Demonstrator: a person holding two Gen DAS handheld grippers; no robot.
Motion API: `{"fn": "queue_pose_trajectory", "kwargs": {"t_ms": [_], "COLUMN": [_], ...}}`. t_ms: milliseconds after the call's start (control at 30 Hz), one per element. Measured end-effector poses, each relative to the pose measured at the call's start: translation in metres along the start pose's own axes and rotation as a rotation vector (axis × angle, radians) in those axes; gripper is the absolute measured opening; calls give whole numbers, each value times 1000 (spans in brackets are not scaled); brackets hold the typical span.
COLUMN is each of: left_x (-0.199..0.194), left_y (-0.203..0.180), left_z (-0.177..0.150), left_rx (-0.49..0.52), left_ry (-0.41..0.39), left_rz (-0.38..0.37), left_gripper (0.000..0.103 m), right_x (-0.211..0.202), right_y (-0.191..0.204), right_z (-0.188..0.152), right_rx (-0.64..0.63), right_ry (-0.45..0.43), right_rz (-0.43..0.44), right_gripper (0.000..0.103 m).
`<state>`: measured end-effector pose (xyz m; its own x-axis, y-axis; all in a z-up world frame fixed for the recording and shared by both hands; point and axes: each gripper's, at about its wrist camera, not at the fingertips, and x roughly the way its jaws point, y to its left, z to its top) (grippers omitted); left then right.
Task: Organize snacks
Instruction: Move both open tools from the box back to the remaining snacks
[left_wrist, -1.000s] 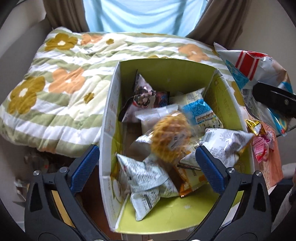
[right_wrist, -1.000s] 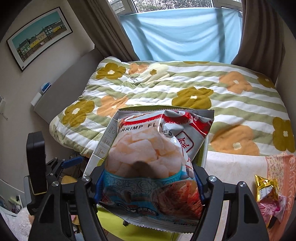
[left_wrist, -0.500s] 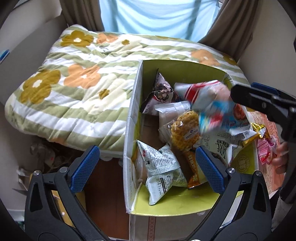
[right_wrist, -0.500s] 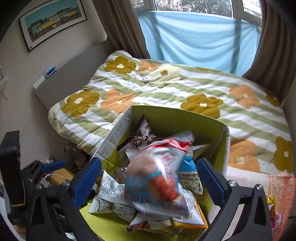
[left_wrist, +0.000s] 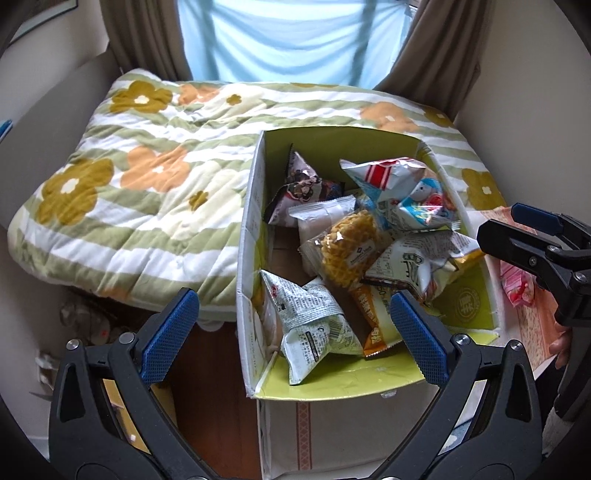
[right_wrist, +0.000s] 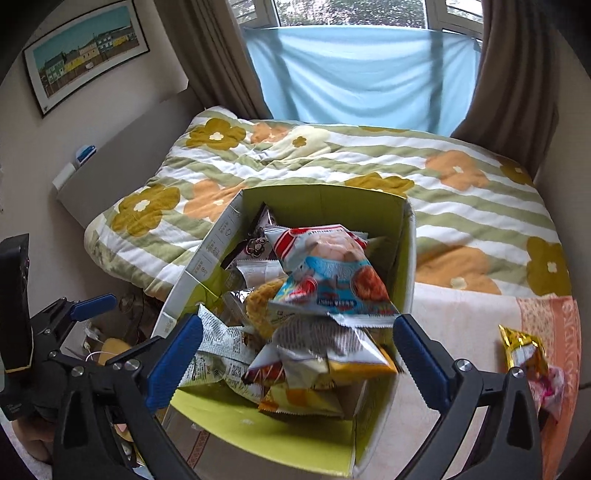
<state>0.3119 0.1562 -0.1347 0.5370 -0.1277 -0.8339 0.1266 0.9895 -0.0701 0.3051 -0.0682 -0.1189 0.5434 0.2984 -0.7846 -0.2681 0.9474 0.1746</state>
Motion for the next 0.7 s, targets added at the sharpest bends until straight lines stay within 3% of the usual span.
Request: {"fn": "queue_pose_trajectory", "kwargs": {"t_ms": [367,700], "left_x": [-23,-31], "left_y": [-33,-133], "left_z": [0,5], "left_rx": [85,152], "left_ry": [-59,-87], "left_rz": [-83,-145], "left_gripper": [103,103], "right_x": [-50,-119], "right_y": [-18,-97], "right_z": [-31,-55], "right_rx": [102,175], "right_ry": [-70,-145], "right_rz": [-66,-137], "right_gripper": [102,102]}}
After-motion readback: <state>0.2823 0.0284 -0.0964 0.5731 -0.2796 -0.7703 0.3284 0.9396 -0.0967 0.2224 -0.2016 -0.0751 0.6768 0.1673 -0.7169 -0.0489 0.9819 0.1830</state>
